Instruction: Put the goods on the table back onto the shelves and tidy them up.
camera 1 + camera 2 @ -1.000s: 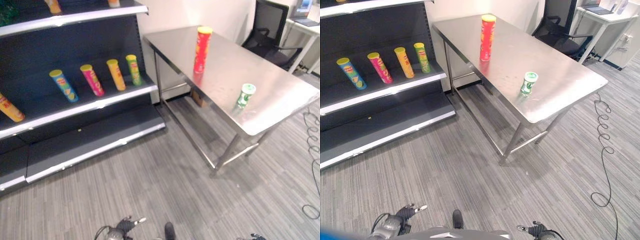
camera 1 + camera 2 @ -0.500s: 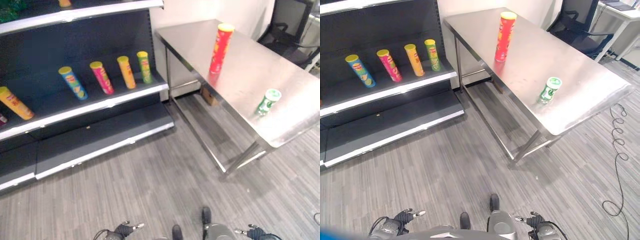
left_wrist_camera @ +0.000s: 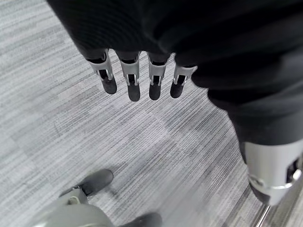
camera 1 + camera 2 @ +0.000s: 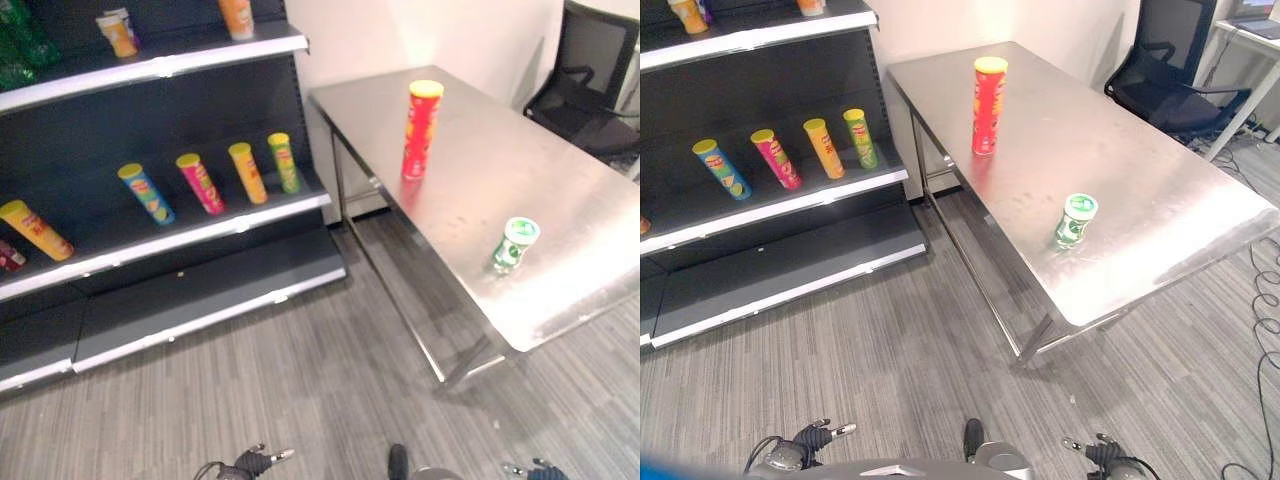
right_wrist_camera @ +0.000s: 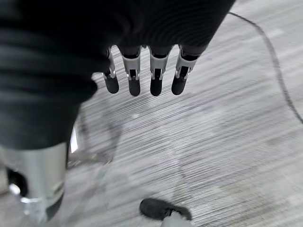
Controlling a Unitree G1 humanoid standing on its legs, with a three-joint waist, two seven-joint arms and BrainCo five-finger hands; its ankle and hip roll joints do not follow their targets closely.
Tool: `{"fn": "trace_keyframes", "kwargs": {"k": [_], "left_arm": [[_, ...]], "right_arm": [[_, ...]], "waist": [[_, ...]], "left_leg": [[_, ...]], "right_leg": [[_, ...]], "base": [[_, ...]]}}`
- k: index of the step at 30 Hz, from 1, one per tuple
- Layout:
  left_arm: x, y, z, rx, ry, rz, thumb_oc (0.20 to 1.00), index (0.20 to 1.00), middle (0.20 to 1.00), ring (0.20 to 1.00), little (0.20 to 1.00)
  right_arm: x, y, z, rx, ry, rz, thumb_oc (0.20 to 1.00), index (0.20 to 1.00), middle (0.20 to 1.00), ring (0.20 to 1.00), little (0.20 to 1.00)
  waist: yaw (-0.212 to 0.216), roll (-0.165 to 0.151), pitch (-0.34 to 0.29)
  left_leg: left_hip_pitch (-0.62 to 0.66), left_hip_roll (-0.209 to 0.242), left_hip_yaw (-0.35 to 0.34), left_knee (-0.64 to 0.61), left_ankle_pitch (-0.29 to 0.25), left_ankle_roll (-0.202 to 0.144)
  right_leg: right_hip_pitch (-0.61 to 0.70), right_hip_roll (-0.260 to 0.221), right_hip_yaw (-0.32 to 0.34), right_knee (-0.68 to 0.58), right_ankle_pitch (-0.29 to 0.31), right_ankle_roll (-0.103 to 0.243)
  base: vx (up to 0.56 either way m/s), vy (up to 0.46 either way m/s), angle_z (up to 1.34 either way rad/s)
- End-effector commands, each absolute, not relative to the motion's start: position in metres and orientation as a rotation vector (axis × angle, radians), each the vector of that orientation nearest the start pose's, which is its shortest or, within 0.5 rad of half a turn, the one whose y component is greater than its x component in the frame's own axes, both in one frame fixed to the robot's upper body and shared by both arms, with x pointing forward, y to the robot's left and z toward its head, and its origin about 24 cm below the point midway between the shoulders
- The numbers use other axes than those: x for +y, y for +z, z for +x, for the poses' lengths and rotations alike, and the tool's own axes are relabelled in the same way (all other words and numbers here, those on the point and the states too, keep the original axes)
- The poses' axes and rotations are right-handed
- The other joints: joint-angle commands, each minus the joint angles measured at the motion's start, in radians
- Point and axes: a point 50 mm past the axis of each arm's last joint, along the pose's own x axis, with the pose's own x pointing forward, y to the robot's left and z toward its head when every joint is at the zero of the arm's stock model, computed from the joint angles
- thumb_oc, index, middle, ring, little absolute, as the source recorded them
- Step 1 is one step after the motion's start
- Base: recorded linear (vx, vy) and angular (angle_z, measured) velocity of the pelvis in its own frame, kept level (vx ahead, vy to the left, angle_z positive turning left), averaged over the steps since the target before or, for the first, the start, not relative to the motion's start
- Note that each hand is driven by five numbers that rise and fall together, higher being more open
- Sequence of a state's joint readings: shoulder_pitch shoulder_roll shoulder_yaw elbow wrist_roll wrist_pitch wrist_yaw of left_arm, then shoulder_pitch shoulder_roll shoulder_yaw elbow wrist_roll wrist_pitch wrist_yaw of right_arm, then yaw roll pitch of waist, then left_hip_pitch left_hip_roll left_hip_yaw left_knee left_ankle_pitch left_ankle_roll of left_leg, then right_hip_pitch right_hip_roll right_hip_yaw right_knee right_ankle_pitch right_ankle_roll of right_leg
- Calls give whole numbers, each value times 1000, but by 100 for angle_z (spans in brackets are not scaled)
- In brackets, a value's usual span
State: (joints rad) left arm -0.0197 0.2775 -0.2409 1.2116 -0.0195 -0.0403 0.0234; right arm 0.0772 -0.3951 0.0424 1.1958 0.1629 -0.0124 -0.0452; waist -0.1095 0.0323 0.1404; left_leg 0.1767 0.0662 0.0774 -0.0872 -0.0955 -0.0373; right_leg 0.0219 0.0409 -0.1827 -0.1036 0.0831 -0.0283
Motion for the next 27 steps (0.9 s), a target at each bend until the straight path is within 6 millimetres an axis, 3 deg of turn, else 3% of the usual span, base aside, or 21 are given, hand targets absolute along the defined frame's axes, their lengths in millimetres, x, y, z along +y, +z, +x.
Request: {"fn": "trace_keyframes", "kwargs": {"k": [1,2,3,6,8,10,13,14,15,16,18,19,20,21,22,27], "left_arm": [[243,-151,121,1127,-27,431,1000,1000,1000,1000,1000],[242,-151,121,1127,-27,431,1000,1000,1000,1000,1000],[243,-151,119,1128,-28,432,1000,1000,1000,1000,1000],[241,-152,118,1124,-25,422,1000,1000,1000,1000,1000],[239,-152,117,1125,-27,417,1000,1000,1000,1000,1000],[237,-154,113,1130,-30,407,1000,1000,1000,1000,1000],[235,-155,110,1134,-25,390,1000,1000,1000,1000,1000],[235,-155,107,1140,-28,390,1000,1000,1000,1000,1000],[235,-155,107,1140,-29,390,1000,1000,1000,1000,1000],[235,-155,106,1141,-35,389,1000,1000,1000,1000,1000],[237,-155,103,1137,-43,391,1000,1000,1000,1000,1000],[238,-155,103,1135,-47,392,1000,1000,1000,1000,1000],[238,-155,102,1136,-46,392,1000,1000,1000,1000,1000],[239,-155,102,1135,-54,400,1000,1000,1000,1000,1000],[239,-154,102,1135,-53,400,1000,1000,1000,1000,1000],[240,-154,101,1138,-57,407,1000,1000,1000,1000,1000]], "right_arm": [[-338,-128,55,1181,-586,-208,1000,1000,1000,1000,1000],[-338,-128,55,1181,-586,-208,1000,1000,1000,1000,1000],[-361,-114,53,1119,-712,-195,1000,1000,1000,1000,1000],[-398,-84,48,974,-898,-211,1000,1000,1000,1000,1000],[-409,-73,47,931,-946,-233,1000,1000,1000,1000,1000],[-443,-27,60,743,-1038,-351,1000,1000,1000,1000,1000],[-459,27,86,508,-1042,-497,1000,1000,1000,1000,1000],[-464,60,103,364,-1029,-571,1000,1000,1000,1000,1000],[-464,60,103,365,-1030,-571,1000,1000,1000,1000,1000],[-465,78,113,295,-1009,-610,1000,1000,1000,1000,1000],[-450,138,155,60,-847,-783,1000,1000,1000,1000,1000],[-444,148,163,25,-803,-825,1000,1000,1000,1000,1000],[-444,148,163,25,-802,-826,1000,1000,1000,1000,1000],[-434,163,180,-39,-740,-867,1000,1000,1000,1000,1000],[-434,163,181,-40,-739,-867,1000,1000,1000,1000,1000],[-411,165,221,-66,-582,-888,1000,1000,1000,1000,1000]], "waist": [[-51,-37,0],[-50,-37,0],[-59,-33,-4],[-73,-26,-9],[-77,-24,-10],[-89,-20,-13],[-93,-18,-16],[-92,-18,-18],[-91,-18,-17],[-88,-19,-18],[-70,-24,-21],[-64,-26,-23],[-65,-26,-24],[-52,-29,-26],[-54,-29,-26],[-19,-39,-28]], "left_leg": [[-27,-11,168,0,32,-29],[-27,-11,169,0,32,-29],[-24,-13,172,0,27,-26],[-16,-17,172,0,14,-22],[-12,-16,175,0,10,-22],[-2,-17,182,0,1,-20],[5,-18,185,0,-7,-17],[7,-19,186,0,-10,-15],[7,-19,187,0,-11,-15],[7,-19,186,0,-12,-14],[8,-20,185,0,-13,-14],[8,-20,183,0,-13,-14],[8,-20,183,0,-13,-14],[9,-20,180,0,-12,-14],[9,-20,180,0,-12,-14],[10,-20,167,0,-9,-16]], "right_leg": [[72,-60,17,16,-171,94],[72,-60,17,16,-171,94],[74,-58,17,16,-171,97],[80,-56,24,16,-172,102],[83,-56,26,16,-174,104],[89,-56,32,16,-178,105],[93,-57,34,16,-179,108],[95,-58,36,16,-179,108],[95,-57,36,16,-179,108],[95,-58,36,16,-179,108],[96,-59,33,16,-179,109],[97,-59,32,16,-180,109],[97,-59,31,16,-180,109],[99,-60,28,16,-180,109],[99,-60,28,16,-180,109],[109,-62,14,16,-181,107]], "base": [[40,-72,35],[54,-9,40],[49,5,20],[53,27,-2],[37,36,-4],[44,48,-5],[23,32,-13],[14,23,-7],[7,18,-4],[0,0,0],[-4,7,2],[0,0,0],[0,0,0],[-4,3,4],[-8,3,4],[-7,-9,10]]}}
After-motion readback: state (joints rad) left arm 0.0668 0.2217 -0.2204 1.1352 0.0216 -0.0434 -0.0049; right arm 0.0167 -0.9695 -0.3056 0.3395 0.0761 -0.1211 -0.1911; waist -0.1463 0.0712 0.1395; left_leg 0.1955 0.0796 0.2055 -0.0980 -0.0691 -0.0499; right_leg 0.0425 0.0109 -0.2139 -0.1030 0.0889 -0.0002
